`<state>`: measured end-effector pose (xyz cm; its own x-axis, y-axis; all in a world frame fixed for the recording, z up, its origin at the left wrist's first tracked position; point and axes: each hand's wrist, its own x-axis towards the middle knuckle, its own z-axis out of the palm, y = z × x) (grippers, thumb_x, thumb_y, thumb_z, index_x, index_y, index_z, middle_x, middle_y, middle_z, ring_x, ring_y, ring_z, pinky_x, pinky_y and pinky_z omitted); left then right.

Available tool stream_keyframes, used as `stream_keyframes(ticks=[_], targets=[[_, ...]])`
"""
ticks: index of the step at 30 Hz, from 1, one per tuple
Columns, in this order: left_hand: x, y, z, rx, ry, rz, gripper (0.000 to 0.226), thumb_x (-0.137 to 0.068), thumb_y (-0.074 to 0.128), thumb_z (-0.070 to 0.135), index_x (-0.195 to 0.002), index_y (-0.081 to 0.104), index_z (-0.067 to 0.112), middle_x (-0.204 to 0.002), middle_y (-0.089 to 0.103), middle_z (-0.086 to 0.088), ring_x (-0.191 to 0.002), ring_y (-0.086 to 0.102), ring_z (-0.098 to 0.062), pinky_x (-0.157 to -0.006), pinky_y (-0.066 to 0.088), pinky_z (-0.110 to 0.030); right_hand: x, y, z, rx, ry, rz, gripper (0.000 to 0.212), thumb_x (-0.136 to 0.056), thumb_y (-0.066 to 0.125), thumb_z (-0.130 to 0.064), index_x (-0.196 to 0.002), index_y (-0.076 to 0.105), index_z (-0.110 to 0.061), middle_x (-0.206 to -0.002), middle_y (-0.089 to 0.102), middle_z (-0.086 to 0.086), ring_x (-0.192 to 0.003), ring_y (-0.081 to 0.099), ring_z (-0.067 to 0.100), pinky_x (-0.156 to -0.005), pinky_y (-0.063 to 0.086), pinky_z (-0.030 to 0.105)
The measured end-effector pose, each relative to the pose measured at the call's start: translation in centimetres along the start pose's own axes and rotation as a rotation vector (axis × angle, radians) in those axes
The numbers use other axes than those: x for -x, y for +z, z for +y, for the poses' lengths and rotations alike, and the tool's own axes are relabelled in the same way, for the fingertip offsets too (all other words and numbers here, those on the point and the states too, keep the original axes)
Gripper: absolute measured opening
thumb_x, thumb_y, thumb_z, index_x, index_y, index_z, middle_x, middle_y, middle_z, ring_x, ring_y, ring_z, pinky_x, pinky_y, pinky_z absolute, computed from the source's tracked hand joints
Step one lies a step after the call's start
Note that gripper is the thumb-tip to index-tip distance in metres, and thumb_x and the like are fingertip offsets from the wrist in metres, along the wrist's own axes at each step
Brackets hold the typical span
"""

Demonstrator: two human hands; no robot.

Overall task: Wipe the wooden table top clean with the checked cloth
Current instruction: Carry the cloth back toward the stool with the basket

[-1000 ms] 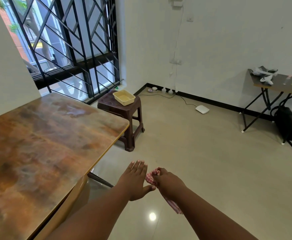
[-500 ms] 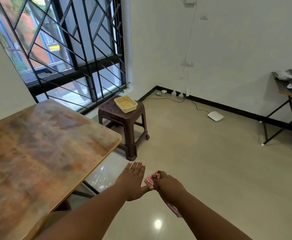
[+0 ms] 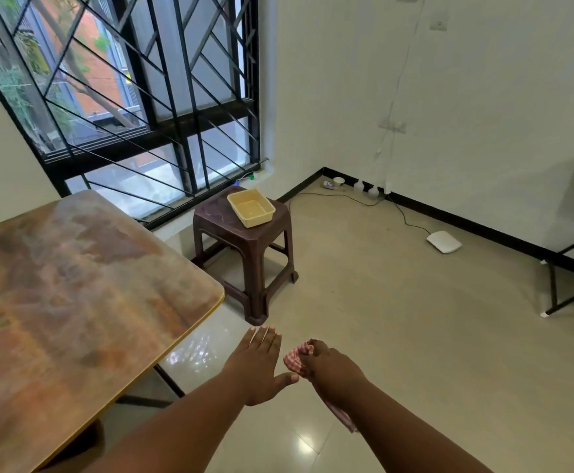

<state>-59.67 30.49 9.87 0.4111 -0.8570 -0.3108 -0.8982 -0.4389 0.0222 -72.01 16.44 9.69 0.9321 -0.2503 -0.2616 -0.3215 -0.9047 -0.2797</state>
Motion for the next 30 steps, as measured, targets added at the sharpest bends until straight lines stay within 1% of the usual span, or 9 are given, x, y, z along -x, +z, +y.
stream_keyframes(ticks=[3,7,9,14,18,21,23,28,30], targets=[[-2.8,-0.2,-1.1,-0.012,0.007,0.002,0.107,-0.069,-0.01,0.08,-0.15,-0.007,0.01,-0.159,-0.011,-0.012,-0.144,-0.017,-0.026,-0.109,-0.019,-0.038,-2.3,-1.6,0.1,0.094,-0.028,-0.021,0.044,-0.098,0.039,-0.042,-0.137,0.044,-0.024,-0.146,0.034,0.008,-0.121,0.046,0.032,-0.098,0.039,0.032],[-7.1,-1.1,-3.8,-0.007,0.04,0.013,0.117,-0.059,-0.023,0.079,-0.15,-0.006,0.007,-0.159,-0.008,-0.014,-0.145,-0.014,-0.026,-0.109,-0.018,-0.038,-6.2,-3.5,0.7,0.148,-0.018,-0.048,0.041,-0.097,0.047,-0.024,-0.137,0.043,-0.023,-0.148,0.03,0.01,-0.122,0.045,0.034,-0.098,0.039,0.035],[-9.0,-2.0,-5.2,0.001,0.059,0.016,0.124,-0.053,-0.029,0.081,-0.15,-0.006,0.006,-0.159,-0.007,-0.014,-0.145,-0.013,-0.027,-0.111,-0.017,-0.038,-8.2,-4.4,1.1,0.132,-0.001,-0.037,0.041,-0.097,0.047,-0.025,-0.137,0.043,-0.024,-0.147,0.032,0.01,-0.12,0.046,0.033,-0.098,0.04,0.035],[-13.6,-5.3,-9.1,0.015,0.046,0.049,0.12,-0.057,-0.024,0.08,-0.149,-0.008,0.005,-0.158,-0.008,-0.016,-0.145,-0.014,-0.028,-0.112,-0.016,-0.039,-12.2,-7.4,1.3,0.126,-0.015,-0.011,0.043,-0.099,0.041,-0.033,-0.141,0.04,-0.023,-0.149,0.029,0.008,-0.124,0.043,0.031,-0.097,0.037,0.03],[-16.1,-6.9,-11.3,0.039,-0.005,0.055,0.113,-0.063,-0.016,0.077,-0.149,-0.008,0.005,-0.158,-0.008,-0.016,-0.145,-0.014,-0.028,-0.114,-0.014,-0.04,-15.8,-8.7,1.5,0.052,-0.045,-0.004,0.043,-0.1,0.039,-0.035,-0.14,0.042,-0.02,-0.147,0.034,0.005,-0.124,0.044,0.025,-0.092,0.039,0.016],[-17.5,-7.0,-12.2,0.056,-0.011,0.041,0.114,-0.062,-0.016,0.078,-0.149,-0.008,0.005,-0.159,-0.008,-0.015,-0.145,-0.015,-0.027,-0.114,-0.014,-0.04,-18.5,-9.6,2.1,0.082,-0.028,-0.017,0.041,-0.098,0.041,-0.037,-0.138,0.044,-0.027,-0.145,0.036,0.005,-0.121,0.047,0.028,-0.097,0.04,0.029],[-19.0,-6.9,-12.5,0.058,-0.011,0.032,0.114,-0.061,-0.016,0.078,-0.15,-0.008,0.006,-0.159,-0.008,-0.015,-0.145,-0.015,-0.027,-0.113,-0.014,-0.039,-20.4,-10.3,2.6,0.109,-0.018,-0.039,0.039,-0.098,0.044,-0.031,-0.136,0.045,-0.026,-0.146,0.034,0.007,-0.12,0.047,0.03,-0.098,0.041,0.034],[-23.5,-7.9,-12.9,0.049,-0.02,-0.003,0.113,-0.063,-0.014,0.078,-0.15,-0.006,0.007,-0.159,-0.006,-0.014,-0.145,-0.014,-0.026,-0.112,-0.015,-0.038,-25.2,-11.5,5.4,0.15,-0.07,-0.044,0.041,-0.096,0.045,-0.02,-0.137,0.043,-0.022,-0.147,0.031,0.01,-0.118,0.048,0.033,-0.097,0.041,0.036],[-25.7,-8.9,-13.1,0.026,-0.031,-0.012,0.105,-0.072,-0.007,0.078,-0.15,-0.006,0.007,-0.159,-0.006,-0.014,-0.145,-0.014,-0.026,-0.113,-0.014,-0.039,-27.1,-12.2,6.7,0.149,-0.113,-0.066,0.042,-0.096,0.045,-0.022,-0.138,0.042,-0.021,-0.148,0.03,0.01,-0.119,0.046,0.033,-0.098,0.039,0.036]])
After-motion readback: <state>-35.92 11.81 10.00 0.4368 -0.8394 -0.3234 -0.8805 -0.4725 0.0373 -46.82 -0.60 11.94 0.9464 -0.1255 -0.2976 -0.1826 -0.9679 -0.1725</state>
